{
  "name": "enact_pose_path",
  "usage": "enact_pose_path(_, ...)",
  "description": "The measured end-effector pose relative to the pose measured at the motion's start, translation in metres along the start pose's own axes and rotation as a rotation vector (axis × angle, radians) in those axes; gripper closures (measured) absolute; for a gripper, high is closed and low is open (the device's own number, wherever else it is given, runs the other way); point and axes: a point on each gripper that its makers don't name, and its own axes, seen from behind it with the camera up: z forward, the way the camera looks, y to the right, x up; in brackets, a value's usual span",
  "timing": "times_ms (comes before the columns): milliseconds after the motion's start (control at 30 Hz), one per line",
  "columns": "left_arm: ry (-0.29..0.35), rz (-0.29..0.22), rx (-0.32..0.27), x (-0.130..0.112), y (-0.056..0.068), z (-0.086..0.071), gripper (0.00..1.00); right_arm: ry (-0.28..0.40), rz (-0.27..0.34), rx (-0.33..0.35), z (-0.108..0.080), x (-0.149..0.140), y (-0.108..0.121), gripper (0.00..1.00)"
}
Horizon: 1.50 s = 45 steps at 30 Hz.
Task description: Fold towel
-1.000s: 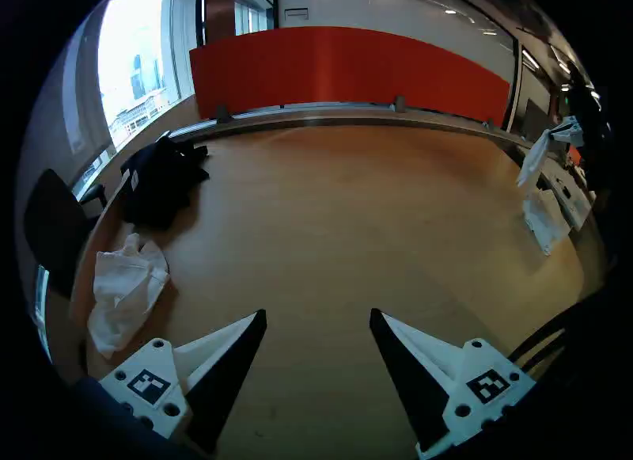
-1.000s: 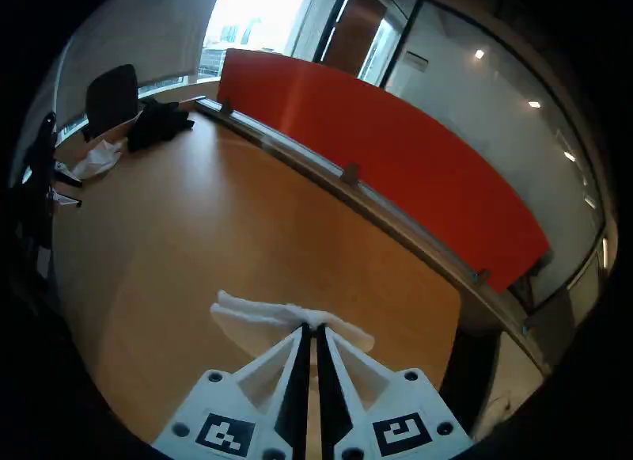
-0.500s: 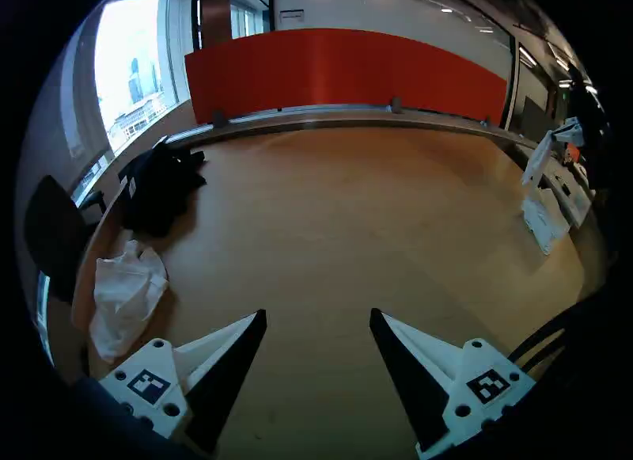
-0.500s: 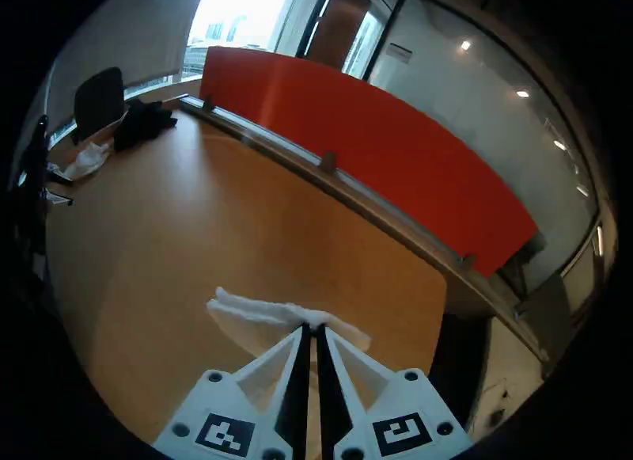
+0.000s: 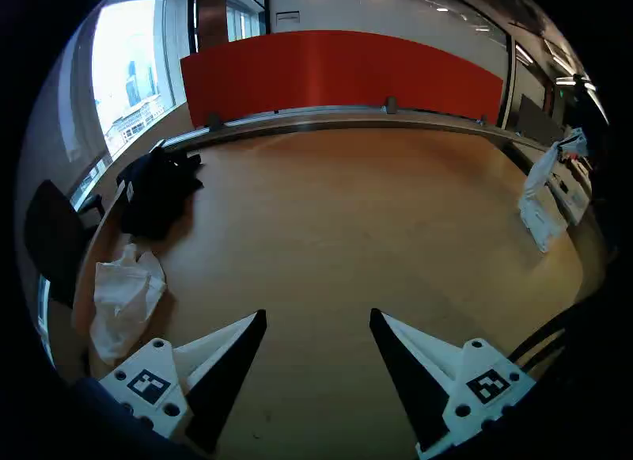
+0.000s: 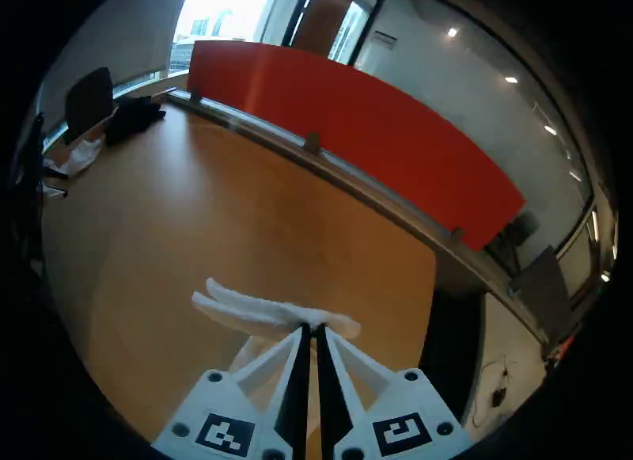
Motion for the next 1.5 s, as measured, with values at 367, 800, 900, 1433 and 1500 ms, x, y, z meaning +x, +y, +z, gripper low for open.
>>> enact_pose_path(367, -0.009, 0.001, 0.001, -0.006, 0.000, -0.004, 0.03, -0.079, 0.102, -0.027, -0.017, -0.073, -0.002, 0.95)
enact_pose_path(800, -0.008, 0.010, 0.006, -0.006, 0.000, -0.008, 0.03, -0.154, 0.178, -0.027, -0.017, -0.125, -0.011, 0.95)
enact_pose_path(900, -0.008, 0.010, 0.006, -0.007, 0.000, -0.009, 0.03, -0.163, 0.188, -0.025, -0.017, -0.131, -0.012, 0.95)
enact_pose_path(1433, -0.006, 0.008, 0.014, -0.008, -0.002, -0.011, 0.03, -0.241, 0.214, -0.028, -0.018, -0.167, -0.014, 0.95)
enact_pose_path(1500, -0.006, 0.009, 0.015, -0.008, -0.002, -0.012, 0.03, -0.250, 0.217, -0.029, -0.018, -0.171, -0.014, 0.95)
